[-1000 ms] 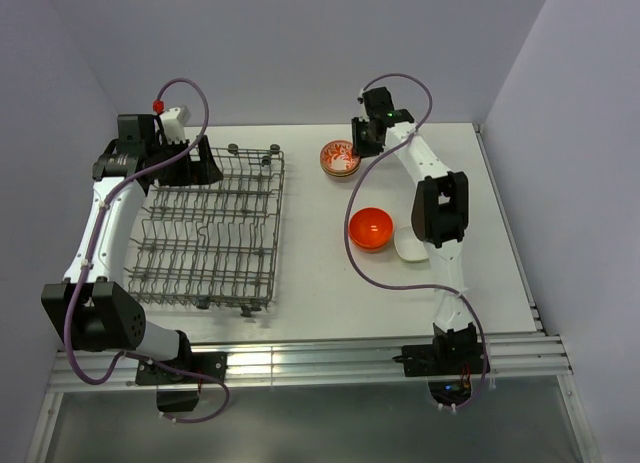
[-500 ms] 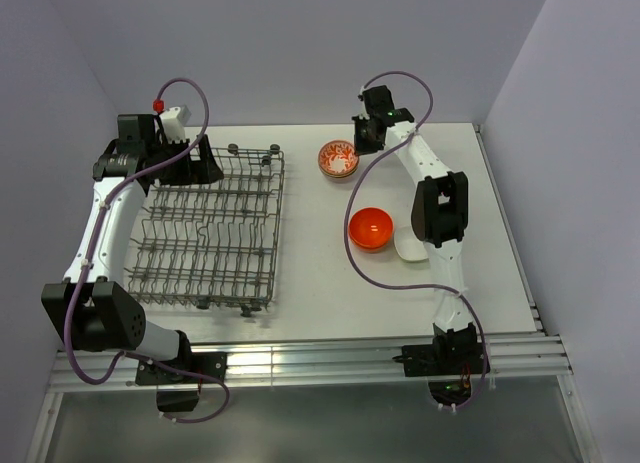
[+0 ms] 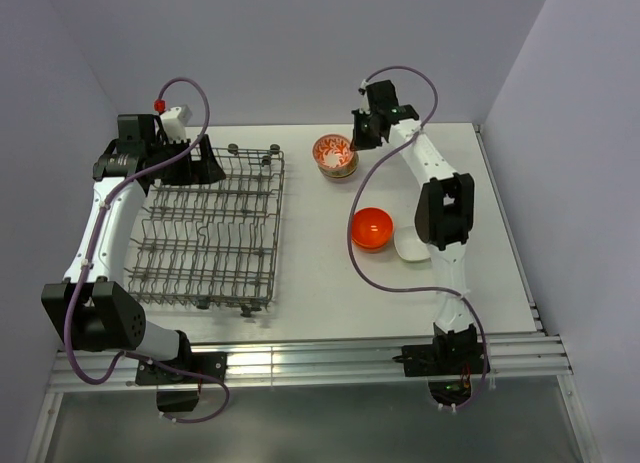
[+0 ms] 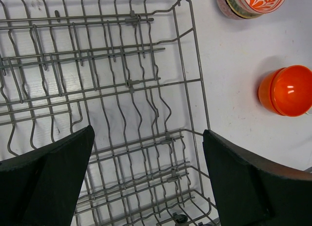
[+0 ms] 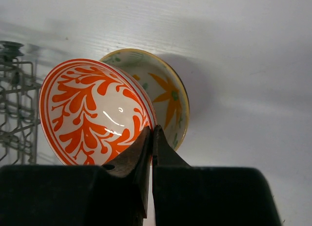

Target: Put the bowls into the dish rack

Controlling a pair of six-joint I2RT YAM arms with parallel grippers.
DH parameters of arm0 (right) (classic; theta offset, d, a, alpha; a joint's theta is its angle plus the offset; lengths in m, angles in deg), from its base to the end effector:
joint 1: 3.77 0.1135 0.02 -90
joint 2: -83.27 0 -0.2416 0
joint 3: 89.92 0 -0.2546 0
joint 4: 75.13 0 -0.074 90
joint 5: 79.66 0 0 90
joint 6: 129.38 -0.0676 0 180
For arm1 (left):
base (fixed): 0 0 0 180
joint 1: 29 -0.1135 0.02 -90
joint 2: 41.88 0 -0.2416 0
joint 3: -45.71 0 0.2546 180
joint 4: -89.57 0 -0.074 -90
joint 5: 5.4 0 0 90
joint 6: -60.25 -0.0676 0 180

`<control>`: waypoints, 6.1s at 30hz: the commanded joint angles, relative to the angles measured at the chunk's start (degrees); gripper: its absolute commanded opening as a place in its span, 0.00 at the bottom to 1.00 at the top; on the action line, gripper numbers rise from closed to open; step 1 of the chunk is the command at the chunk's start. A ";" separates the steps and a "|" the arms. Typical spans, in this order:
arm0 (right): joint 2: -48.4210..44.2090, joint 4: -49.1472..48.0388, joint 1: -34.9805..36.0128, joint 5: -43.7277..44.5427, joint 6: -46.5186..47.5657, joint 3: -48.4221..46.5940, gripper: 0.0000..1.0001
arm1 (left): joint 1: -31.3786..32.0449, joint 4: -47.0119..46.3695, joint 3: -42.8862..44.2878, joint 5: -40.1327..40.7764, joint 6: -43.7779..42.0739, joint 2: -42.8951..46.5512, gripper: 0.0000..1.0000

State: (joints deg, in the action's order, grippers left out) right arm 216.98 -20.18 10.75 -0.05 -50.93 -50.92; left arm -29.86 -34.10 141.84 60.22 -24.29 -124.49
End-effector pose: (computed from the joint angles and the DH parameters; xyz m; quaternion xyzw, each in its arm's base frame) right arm 0.5140 0.1457 0.2166 -0.0568 0.9275 0.1634 0.3313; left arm 0.3363 -0.0229 0.3205 0.0350 0.8990 -0.2090 0.3832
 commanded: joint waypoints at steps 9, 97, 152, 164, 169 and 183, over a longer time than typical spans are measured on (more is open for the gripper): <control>-13.73 -6.60 -1.25 -9.11 -2.60 2.12 0.00 | -0.01 -6.20 2.15 -9.53 3.85 0.51 0.96; -35.80 -17.06 13.07 -29.25 -9.81 24.10 0.78 | 7.74 -56.34 -31.53 -17.28 55.65 14.40 0.00; -13.21 -33.59 21.51 -29.95 -38.19 39.57 0.24 | -12.50 -1.04 5.49 15.25 -16.61 -2.38 0.00; -13.39 -33.06 21.51 -29.69 -38.02 39.39 0.00 | -13.20 4.93 5.92 8.04 -20.56 -4.67 0.39; -14.35 -30.52 21.42 -28.72 -36.70 39.22 0.00 | -13.64 11.61 6.97 9.26 -25.05 -4.75 0.49; -16.29 -26.99 21.42 -27.31 -35.29 39.57 0.48 | -14.08 21.11 -11.47 14.62 -39.47 0.87 0.58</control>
State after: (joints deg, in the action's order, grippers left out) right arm 203.82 -48.25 31.89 -28.18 -87.36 -10.18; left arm -43.80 -14.23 132.11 72.57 -60.55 -126.65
